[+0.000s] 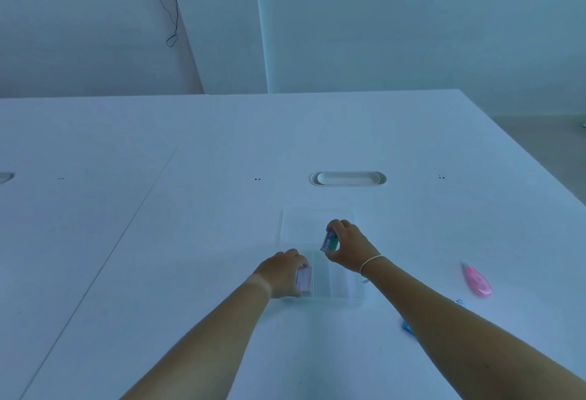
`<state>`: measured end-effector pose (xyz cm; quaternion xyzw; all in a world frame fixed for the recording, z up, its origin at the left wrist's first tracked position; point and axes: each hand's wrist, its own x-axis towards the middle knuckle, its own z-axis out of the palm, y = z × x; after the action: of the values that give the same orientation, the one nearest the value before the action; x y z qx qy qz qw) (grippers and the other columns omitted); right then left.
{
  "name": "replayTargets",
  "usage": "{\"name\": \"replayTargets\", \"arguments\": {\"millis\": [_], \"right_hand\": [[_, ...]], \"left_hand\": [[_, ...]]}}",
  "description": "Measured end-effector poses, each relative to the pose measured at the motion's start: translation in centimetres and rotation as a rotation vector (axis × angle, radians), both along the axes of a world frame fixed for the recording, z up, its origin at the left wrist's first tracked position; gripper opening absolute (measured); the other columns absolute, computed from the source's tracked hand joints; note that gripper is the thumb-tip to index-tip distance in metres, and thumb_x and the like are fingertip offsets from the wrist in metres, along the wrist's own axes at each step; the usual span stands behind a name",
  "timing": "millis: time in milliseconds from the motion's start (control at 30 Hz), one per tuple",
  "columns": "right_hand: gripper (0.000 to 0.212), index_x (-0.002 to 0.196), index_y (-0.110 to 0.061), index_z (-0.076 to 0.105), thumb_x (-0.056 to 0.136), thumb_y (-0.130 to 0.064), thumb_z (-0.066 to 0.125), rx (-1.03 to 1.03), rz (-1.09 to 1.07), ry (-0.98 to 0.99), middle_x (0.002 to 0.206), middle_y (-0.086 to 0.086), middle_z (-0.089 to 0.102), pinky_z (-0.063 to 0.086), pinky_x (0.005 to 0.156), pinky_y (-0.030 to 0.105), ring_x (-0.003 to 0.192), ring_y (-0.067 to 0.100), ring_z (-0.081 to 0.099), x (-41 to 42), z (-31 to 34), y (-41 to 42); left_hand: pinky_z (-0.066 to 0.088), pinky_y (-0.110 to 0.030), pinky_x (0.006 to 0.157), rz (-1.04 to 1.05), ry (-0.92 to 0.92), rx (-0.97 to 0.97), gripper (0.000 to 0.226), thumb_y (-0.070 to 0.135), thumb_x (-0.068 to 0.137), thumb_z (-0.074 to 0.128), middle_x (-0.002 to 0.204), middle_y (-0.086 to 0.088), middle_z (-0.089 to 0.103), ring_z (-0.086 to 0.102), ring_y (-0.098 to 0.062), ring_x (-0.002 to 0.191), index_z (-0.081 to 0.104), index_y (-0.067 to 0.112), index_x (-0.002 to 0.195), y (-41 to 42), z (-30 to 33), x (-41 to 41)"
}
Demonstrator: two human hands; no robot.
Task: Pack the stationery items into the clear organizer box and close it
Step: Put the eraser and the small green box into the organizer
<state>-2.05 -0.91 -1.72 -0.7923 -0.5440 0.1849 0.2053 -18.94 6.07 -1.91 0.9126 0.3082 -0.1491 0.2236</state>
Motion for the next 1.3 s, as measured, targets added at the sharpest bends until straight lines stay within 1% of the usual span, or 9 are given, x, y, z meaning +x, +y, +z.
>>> {"name": "replayTargets", "arguments": {"millis": [267,367,467,533,633,733,967,1100,1300], "right_hand": [[0.044,0.116,-0.012,0.048,0.078,-0.018,0.07,-0.028,0.017,-0.005,0.119,0.012,0.054,0.051,0.089,0.031,0.11,0.026,0.05,-0.2,-0.2,-0.2],[0.043,0.115,-0.012,0.048,0.078,-0.018,0.069,-0.036,0.031,-0.01,0.118,0.012,0.054,0.052,0.09,0.033,0.11,0.026,0.05,-0.5,-0.2,0.1],[0.042,0.114,-0.013,0.049,0.078,-0.018,0.069,-0.04,0.049,-0.004,0.117,0.011,0.054,0.051,0.088,0.032,0.108,0.025,0.049,-0.9,-0.3,0.5],[0.042,0.114,-0.013,0.049,0.078,-0.018,0.069,-0.041,0.069,-0.004,0.118,0.011,0.054,0.05,0.088,0.031,0.109,0.025,0.049,-1.3,-0.5,0.8],[0.041,0.116,-0.013,0.049,0.08,-0.02,0.068,-0.053,0.105,-0.012,0.12,0.01,0.054,0.049,0.089,0.031,0.111,0.024,0.048,-2.0,-0.8,1.1],[0.041,0.117,-0.014,0.049,0.081,-0.022,0.068,-0.068,0.139,-0.025,0.121,0.008,0.054,0.049,0.09,0.031,0.111,0.024,0.048,-2.5,-1.2,1.5],[0.041,0.118,-0.015,0.049,0.081,-0.024,0.066,-0.084,0.211,-0.098,0.123,0.006,0.056,0.05,0.093,0.034,0.113,0.023,0.049,-3.1,-2.1,2.1],[0.04,0.118,-0.016,0.05,0.082,-0.025,0.065,-0.099,0.244,-0.126,0.124,0.004,0.057,0.049,0.095,0.036,0.115,0.023,0.048,-3.4,-2.6,2.2],[0.041,0.119,-0.016,0.05,0.082,-0.025,0.065,-0.083,0.249,-0.156,0.125,0.003,0.057,0.05,0.095,0.036,0.116,0.023,0.048,-3.5,-3.1,2.1]], "left_hand": [[0.043,-0.036,0.094,-0.024,0.032,0.005,0.059,0.028,0.08,0.068,0.134,0.002,0.045,0.044,-0.022,0.121,0.045,0.018,0.133,0.0,-0.4,-0.3],[0.043,-0.035,0.095,-0.027,0.025,0.003,0.062,0.03,0.08,0.068,0.137,0.003,0.042,0.042,-0.022,0.123,0.044,0.018,0.135,0.2,-0.5,-0.5],[0.043,-0.035,0.097,0.011,-0.011,-0.005,0.067,0.033,0.079,0.069,0.14,0.004,0.038,0.039,-0.021,0.125,0.04,0.018,0.138,0.8,-0.4,-0.8],[0.043,-0.036,0.101,0.038,-0.027,0.009,0.072,0.035,0.079,0.069,0.145,0.005,0.034,0.035,-0.02,0.13,0.036,0.02,0.142,1.3,-0.4,-1.2],[0.037,-0.039,0.109,0.058,-0.008,0.032,0.083,0.041,0.078,0.068,0.155,0.006,0.022,0.025,-0.019,0.14,0.027,0.021,0.147,2.3,-0.4,-1.9],[0.032,-0.041,0.114,0.058,0.027,0.033,0.09,0.047,0.078,0.068,0.16,0.008,0.011,0.016,-0.018,0.145,0.02,0.023,0.149,2.9,-0.5,-2.2],[0.025,-0.042,0.117,-0.013,0.084,0.021,0.1,0.055,0.075,0.068,0.161,0.012,-0.001,0.006,-0.016,0.149,0.011,0.024,0.151,3.0,-1.3,-2.2],[0.022,-0.042,0.119,-0.013,0.101,-0.002,0.102,0.058,0.075,0.067,0.161,0.012,-0.004,0.003,-0.016,0.149,0.008,0.024,0.151,3.1,-1.5,-2.3],[0.022,-0.042,0.119,-0.006,0.095,-0.022,0.103,0.059,0.074,0.067,0.161,0.013,-0.005,0.003,-0.015,0.149,0.008,0.023,0.152,3.2,-1.6,-2.4]]}}
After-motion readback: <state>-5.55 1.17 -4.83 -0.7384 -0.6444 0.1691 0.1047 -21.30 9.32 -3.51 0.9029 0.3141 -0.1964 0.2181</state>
